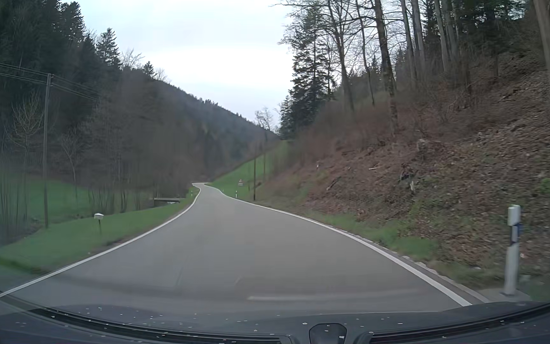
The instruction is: Follow the waypoints while adhering to traffic rules and regulations
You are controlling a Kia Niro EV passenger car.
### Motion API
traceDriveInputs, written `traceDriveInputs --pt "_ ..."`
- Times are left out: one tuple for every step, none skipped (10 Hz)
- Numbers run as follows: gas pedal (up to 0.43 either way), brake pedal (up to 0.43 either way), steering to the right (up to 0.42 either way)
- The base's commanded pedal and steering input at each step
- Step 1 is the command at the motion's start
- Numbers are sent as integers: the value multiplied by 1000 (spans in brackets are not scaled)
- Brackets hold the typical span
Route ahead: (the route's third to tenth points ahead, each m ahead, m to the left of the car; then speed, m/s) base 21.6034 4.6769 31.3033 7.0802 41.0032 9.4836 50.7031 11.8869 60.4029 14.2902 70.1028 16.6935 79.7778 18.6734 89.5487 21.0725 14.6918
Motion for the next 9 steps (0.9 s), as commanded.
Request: traceDriveInputs --pt "0 0 -53" --pt "0 0 -53" --pt "0 0 -53" --pt "0 0 -53" --pt "0 0 -52" --pt "0 0 -51" --pt "0 0 -48" --pt "0 0 -46" --pt "0 0 -43"
